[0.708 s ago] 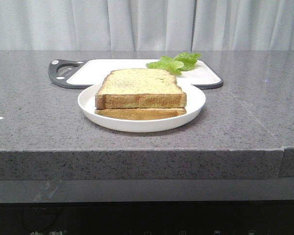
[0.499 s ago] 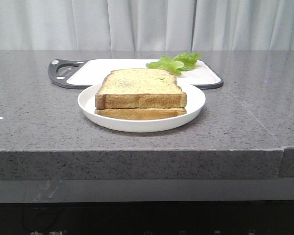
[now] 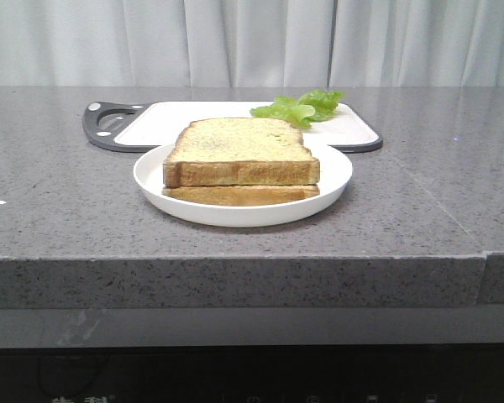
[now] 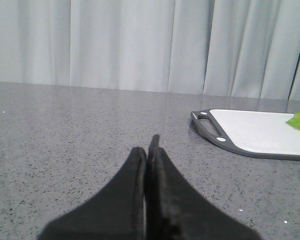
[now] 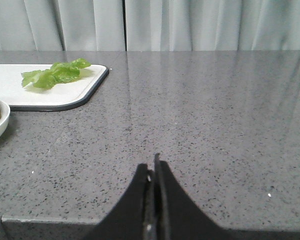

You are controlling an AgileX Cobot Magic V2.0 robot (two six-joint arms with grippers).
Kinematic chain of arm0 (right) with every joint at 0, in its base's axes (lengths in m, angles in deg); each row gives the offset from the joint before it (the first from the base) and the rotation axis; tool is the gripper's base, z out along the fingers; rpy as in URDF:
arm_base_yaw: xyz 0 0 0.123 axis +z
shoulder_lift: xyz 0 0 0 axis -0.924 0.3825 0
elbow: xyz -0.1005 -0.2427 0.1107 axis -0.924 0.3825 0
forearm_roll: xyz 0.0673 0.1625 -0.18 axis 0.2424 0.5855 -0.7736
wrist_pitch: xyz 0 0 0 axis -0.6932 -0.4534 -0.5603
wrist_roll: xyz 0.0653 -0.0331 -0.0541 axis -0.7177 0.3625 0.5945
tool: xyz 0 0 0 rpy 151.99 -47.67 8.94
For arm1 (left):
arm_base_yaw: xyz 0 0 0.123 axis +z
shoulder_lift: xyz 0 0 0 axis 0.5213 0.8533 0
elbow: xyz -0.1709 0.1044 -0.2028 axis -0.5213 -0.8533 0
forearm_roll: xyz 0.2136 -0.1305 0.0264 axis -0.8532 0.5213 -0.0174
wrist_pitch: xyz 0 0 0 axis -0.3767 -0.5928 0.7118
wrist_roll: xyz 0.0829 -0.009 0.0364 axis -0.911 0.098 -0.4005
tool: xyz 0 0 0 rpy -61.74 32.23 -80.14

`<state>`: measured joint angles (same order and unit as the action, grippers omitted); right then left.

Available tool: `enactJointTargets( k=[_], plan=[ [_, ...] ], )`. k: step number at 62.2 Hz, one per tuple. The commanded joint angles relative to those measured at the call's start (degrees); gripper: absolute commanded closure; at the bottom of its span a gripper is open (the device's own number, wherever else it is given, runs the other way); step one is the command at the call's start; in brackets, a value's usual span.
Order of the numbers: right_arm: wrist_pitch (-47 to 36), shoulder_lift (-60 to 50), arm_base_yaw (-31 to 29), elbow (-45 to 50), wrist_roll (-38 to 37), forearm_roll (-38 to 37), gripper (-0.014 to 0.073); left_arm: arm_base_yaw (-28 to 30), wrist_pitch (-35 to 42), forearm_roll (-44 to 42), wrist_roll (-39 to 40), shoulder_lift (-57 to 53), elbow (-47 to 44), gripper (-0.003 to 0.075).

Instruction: Left arm grabs bread, right arm adds lettuce

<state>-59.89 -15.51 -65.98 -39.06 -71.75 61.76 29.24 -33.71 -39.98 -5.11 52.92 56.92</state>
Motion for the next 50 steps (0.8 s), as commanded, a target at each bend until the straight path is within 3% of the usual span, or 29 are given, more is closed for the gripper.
enactJointTargets(
  k=[1, 21, 34, 50],
  plan=[
    [-5.2, -1.3, -0.3, -0.1, 0.4, -0.6, 0.0712, 0.0, 4.6, 0.4, 0.2, -1.0, -0.3, 0.0741],
    [-4.1, -1.3, -0.3, -3.8, -0.4, 1.2, 0.0712, 0.0, 8.4, 2.6, 0.2, -1.0, 3.0, 0.0741],
    [6.1, -0.1, -0.3, -16.0, -0.4, 1.2, 0.0712, 0.0, -2.0, 2.6, 0.2, -0.8, 15.2, 0.0741],
    [16.8, 10.5, -0.3, -33.2, -0.4, 1.2, 0.0712, 0.0, -16.1, 2.5, 0.2, 6.7, 31.6, 0.0741]
  ],
)
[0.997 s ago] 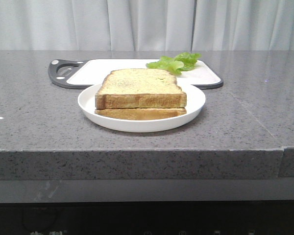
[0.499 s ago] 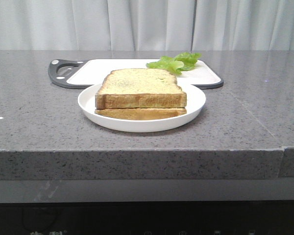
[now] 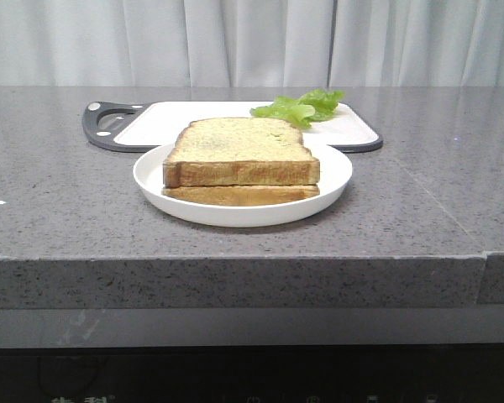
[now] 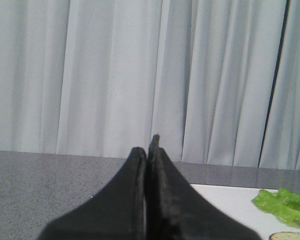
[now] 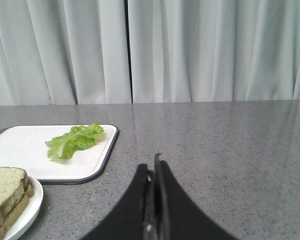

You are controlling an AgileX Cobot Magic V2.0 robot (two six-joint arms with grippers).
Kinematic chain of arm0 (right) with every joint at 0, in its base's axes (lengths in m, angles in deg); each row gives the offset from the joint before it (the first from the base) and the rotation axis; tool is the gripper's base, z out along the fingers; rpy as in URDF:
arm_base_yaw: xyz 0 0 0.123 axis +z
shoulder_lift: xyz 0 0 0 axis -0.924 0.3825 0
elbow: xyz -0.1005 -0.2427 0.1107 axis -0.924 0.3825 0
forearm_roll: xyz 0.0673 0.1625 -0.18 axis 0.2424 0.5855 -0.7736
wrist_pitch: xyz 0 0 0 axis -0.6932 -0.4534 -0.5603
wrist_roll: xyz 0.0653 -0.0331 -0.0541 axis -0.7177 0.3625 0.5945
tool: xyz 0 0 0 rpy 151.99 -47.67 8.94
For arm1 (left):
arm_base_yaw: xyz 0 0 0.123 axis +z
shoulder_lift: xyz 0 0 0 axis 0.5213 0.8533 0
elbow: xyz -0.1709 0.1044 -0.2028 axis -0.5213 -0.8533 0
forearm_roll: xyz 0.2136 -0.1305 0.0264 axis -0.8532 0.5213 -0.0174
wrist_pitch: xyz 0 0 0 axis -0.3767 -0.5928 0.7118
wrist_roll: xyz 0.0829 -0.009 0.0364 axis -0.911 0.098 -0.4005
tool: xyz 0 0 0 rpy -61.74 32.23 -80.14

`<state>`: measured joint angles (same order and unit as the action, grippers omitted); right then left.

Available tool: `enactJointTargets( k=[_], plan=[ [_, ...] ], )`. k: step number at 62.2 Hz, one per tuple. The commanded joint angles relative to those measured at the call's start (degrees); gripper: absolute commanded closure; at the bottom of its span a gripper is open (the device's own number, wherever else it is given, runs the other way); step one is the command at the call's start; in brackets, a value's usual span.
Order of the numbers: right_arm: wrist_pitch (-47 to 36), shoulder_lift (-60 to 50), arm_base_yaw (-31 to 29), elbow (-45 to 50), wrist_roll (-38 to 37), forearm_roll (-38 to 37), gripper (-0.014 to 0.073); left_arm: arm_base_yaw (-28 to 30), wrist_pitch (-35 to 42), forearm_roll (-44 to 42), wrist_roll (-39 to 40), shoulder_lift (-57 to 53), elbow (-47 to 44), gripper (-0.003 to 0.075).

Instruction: Left arm grabs bread, right arm adds lettuce

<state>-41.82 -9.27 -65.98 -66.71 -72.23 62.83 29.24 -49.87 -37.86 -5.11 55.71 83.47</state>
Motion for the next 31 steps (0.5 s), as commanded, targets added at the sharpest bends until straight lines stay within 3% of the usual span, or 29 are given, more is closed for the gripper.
enactJointTargets(
  k=[1, 13, 31],
  plan=[
    [-0.8, 4.9, -0.3, -6.2, 0.1, 0.1, 0.0712, 0.0, -0.5, 0.4, 0.2, 4.5, 5.7, 0.0741],
    [3.5, 14.0, -0.3, -12.8, 0.1, 0.1, 0.0712, 0.0, -9.8, 0.4, 0.1, 15.3, 13.8, 0.0741],
    [11.0, 23.0, -0.3, -12.8, 0.1, 0.1, 0.0712, 0.0, -14.0, 0.5, 0.1, 25.6, 14.1, 0.0741]
  ],
)
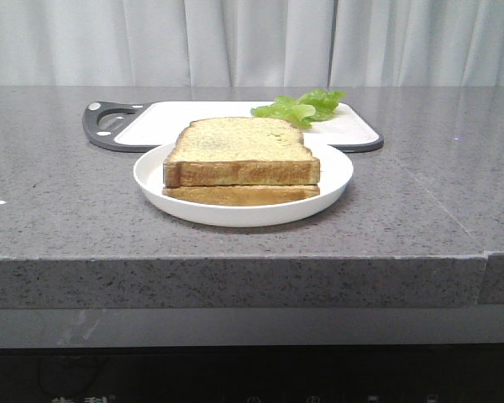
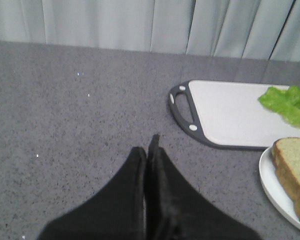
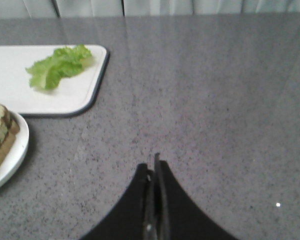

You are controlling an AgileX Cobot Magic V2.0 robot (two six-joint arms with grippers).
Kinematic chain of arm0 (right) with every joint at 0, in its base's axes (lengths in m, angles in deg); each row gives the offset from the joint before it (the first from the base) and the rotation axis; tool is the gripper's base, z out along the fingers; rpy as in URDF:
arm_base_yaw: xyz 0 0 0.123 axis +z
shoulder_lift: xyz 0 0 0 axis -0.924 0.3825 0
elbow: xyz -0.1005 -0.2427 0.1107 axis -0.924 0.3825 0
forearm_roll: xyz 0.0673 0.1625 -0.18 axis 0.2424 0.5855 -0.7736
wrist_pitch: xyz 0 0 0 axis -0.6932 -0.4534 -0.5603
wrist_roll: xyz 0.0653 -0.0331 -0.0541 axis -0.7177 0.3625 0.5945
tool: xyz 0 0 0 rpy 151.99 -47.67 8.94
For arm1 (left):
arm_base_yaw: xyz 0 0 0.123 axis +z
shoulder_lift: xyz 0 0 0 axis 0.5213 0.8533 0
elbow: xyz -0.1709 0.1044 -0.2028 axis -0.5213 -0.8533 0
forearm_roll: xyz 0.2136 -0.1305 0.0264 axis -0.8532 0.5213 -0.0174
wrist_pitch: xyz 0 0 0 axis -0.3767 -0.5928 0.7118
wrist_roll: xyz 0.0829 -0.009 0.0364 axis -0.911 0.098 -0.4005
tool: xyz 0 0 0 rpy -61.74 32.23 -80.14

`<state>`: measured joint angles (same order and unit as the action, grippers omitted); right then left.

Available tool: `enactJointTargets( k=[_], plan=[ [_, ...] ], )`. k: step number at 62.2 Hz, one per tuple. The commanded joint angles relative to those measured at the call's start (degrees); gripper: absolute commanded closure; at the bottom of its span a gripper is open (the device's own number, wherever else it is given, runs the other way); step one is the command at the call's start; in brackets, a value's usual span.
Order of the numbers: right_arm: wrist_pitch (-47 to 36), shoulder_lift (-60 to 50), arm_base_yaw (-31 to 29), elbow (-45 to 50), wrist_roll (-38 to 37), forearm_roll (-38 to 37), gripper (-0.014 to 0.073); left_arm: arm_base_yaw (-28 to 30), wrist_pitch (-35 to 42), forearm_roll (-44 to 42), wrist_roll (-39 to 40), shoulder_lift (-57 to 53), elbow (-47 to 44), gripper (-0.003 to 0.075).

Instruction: Left arm grabs bread, right arm adds lettuce

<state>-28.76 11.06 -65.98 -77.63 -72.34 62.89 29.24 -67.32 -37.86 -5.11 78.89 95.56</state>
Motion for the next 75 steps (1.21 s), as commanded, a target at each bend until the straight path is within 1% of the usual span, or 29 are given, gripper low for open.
enactJointTargets(
  k=[1, 21, 23, 26, 28, 31, 33, 34, 35, 38, 41, 43, 45, 49, 57, 64, 75],
  plan=[
    [-2.0, 3.0, -0.3, -1.9, 0.2, 0.0, 0.0712, 0.0, 3.5, 0.5, 0.1, 2.8, 2.0, 0.0741],
    [-1.7, 9.2, -0.3, -1.9, 0.2, 0.0, 0.0708, 0.0, 3.5, 0.5, 0.1, 9.2, 2.0, 0.0740],
    [-1.7, 9.8, -0.3, -1.9, 0.2, 0.0, 0.0702, 0.0, 3.5, 0.5, 0.1, 9.9, 2.0, 0.0735],
    [-1.6, 10.6, -0.3, -1.9, 0.2, 0.0, 0.0667, 0.0, 3.3, 0.5, 0.1, 11.0, 2.0, 0.0709],
    [-1.4, 11.1, -0.3, -1.9, 0.2, 0.1, 0.0632, 0.0, 3.2, 0.5, 0.1, 11.8, 2.0, 0.0664],
    [-1.3, 11.9, -0.3, -1.9, 0.2, 0.1, 0.0548, 0.0, 3.2, 0.9, 0.1, 12.9, 2.0, 0.0587],
    [-1.2, 12.6, -0.3, -1.9, 0.2, 0.1, 0.0476, 0.0, 3.1, 1.5, 0.1, 13.8, 2.1, 0.0506],
    [-1.1, 12.7, -0.3, -1.9, 0.2, 0.1, 0.0445, 0.0, 3.1, 1.8, 0.1, 14.2, 2.2, 0.0451],
    [-1.1, 13.0, -0.3, -1.9, 0.2, 0.1, 0.0399, 0.0, 3.0, 2.2, -0.2, 14.8, 2.3, 0.0413],
    [-1.1, 13.7, -0.3, -1.9, 0.2, 0.1, 0.0312, 0.0, 2.8, 4.2, -0.6, 16.0, 2.7, 0.0310],
    [-1.1, 14.1, -0.3, -1.9, 0.2, 0.1, 0.0243, 0.0, 2.2, 6.1, -0.8, 17.3, 3.3, 0.0227],
    [-1.1, 14.6, -0.3, -1.9, 0.2, 0.1, 0.0207, -0.1, 1.2, 7.7, -1.1, 18.5, 4.0, 0.0200],
    [-1.1, 14.9, -0.3, -1.9, 0.2, 0.1, 0.0190, -0.5, 0.0, 9.3, -2.3, 19.7, 4.8, 0.0199],
    [-1.1, 15.2, -0.3, -1.9, 0.2, 0.1, 0.0189, -1.7, -1.8, 12.6, -5.2, 21.9, 6.7, 0.0215],
    [-1.1, 15.9, -0.3, -1.9, 0.2, 0.1, 0.0189, -5.8, -3.1, 19.1, -8.8, 27.2, 10.0, 0.0266],
    [-1.1, 16.0, -0.3, -1.9, 0.2, 0.1, 0.0189, -10.2, -3.2, 21.5, -8.9, 32.0, 13.0, 0.0302],
    [-1.1, 16.0, -0.3, -1.9, 0.2, 0.1, 0.0189, -17.5, -5.2, 21.6, -8.9, 40.9, 19.2, 0.0340]
  ],
)
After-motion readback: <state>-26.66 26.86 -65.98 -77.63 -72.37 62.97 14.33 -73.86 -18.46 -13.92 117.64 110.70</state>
